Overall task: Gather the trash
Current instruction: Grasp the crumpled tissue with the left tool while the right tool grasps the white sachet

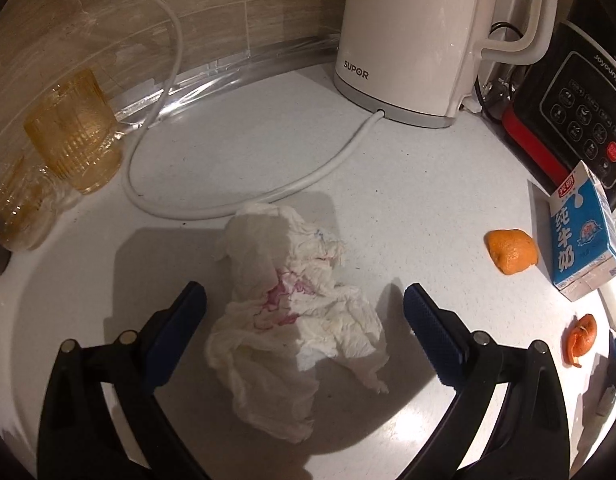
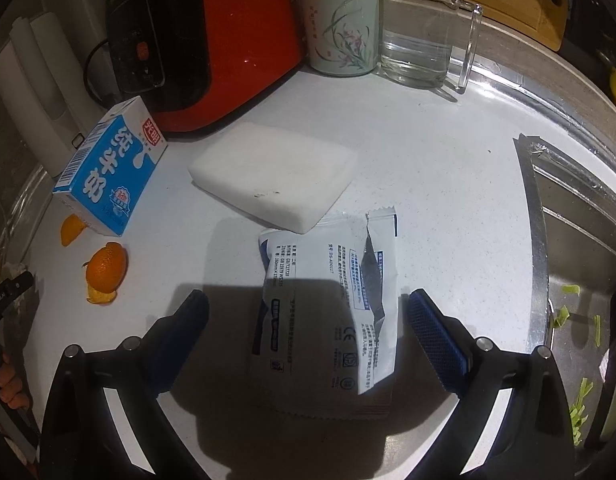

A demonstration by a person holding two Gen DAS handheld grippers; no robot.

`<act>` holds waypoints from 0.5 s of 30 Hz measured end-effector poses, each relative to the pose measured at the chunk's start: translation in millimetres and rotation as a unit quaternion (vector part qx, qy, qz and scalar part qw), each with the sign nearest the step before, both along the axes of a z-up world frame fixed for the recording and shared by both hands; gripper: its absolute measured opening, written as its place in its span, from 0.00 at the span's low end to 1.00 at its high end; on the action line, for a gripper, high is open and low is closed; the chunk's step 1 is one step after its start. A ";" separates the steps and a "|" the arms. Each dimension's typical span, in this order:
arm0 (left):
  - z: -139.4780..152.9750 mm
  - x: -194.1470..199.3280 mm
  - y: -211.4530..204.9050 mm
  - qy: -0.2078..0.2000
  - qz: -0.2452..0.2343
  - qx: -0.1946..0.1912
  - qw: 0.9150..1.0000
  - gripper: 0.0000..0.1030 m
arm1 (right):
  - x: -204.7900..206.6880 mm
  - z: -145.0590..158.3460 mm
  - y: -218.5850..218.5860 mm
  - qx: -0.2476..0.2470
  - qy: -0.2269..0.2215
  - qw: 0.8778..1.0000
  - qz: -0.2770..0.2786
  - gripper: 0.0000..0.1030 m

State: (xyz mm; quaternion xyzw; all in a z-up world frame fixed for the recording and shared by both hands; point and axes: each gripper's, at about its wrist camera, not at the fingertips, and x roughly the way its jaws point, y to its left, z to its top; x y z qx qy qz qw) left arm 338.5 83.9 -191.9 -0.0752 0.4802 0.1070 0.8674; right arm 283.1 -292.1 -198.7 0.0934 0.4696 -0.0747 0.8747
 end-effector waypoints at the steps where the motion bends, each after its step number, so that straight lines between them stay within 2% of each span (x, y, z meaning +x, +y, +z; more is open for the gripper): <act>1: -1.5 2.4 -0.8 -0.001 0.001 0.002 1.000 0.90 | 0.5 -0.1 -0.1 -0.003 -0.001 1.000 0.000 0.94; 3: -2.4 5.1 -3.4 -0.004 -0.001 0.011 1.000 0.85 | 1.6 0.4 -1.1 -0.011 -0.002 1.000 0.001 0.87; 4: -2.1 5.7 -4.3 -0.006 -0.004 0.011 1.000 0.80 | 2.2 1.0 -1.7 -0.016 -0.002 1.000 0.003 0.79; 5: -1.1 5.7 -5.6 -0.007 -0.008 0.012 1.000 0.71 | 2.3 2.0 -2.1 -0.021 -0.003 1.000 0.005 0.67; 6: 0.2 5.9 -6.5 -0.009 -0.012 0.012 1.000 0.65 | 2.1 3.0 -2.7 -0.027 -0.002 1.000 0.007 0.60; 8: 2.5 3.9 -9.3 -0.010 -0.024 0.011 1.000 0.41 | 0.5 4.9 -5.1 -0.029 -0.001 1.000 0.009 0.35; 10: 4.6 0.1 -11.8 -0.017 -0.029 0.015 0.999 0.30 | -2.9 5.8 -8.3 -0.020 -0.001 1.000 0.008 0.23; 11: 5.9 -3.2 -12.9 -0.023 -0.031 0.020 0.999 0.25 | -5.1 6.1 -8.4 -0.019 -0.001 1.000 0.009 0.22; 15: 12.1 -18.5 -14.9 -0.030 -0.043 0.009 0.999 0.20 | -18.5 10.1 -6.4 -0.019 -0.006 1.000 0.018 0.20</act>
